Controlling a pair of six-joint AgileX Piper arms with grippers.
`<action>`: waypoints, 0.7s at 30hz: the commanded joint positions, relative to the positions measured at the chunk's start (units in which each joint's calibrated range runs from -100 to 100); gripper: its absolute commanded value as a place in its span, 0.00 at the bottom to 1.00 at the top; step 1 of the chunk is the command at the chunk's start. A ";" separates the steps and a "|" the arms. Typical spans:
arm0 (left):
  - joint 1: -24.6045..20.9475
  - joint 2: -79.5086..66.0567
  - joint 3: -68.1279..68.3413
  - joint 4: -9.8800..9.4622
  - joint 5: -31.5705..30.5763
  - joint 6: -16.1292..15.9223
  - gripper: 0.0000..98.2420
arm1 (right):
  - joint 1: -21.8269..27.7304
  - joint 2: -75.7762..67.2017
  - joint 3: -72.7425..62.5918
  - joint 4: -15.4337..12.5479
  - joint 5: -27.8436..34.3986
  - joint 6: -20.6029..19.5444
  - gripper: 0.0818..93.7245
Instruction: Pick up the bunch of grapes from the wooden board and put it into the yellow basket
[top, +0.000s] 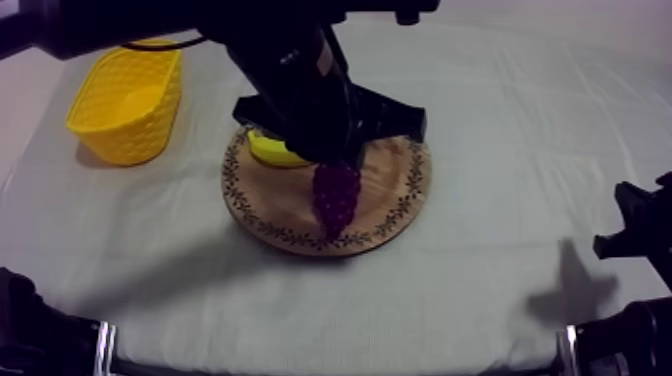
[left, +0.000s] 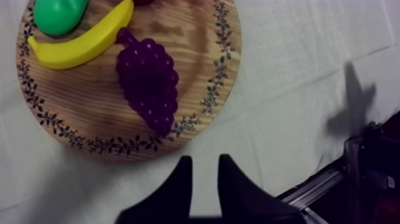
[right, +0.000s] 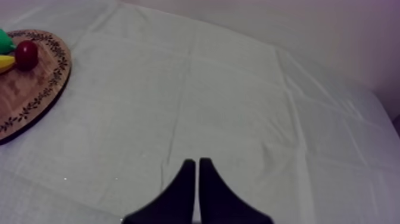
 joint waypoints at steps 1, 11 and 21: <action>-0.08 0.32 -0.08 0.16 0.03 0.03 0.34 | -0.02 0.00 -0.04 0.03 0.00 0.02 0.00; -1.24 1.68 -1.07 0.55 0.00 -0.18 0.62 | -0.02 0.00 -0.04 0.03 0.00 0.02 0.00; -2.59 3.44 -1.80 1.24 -1.03 -0.88 0.74 | -0.02 0.00 -0.04 0.03 0.00 0.02 0.00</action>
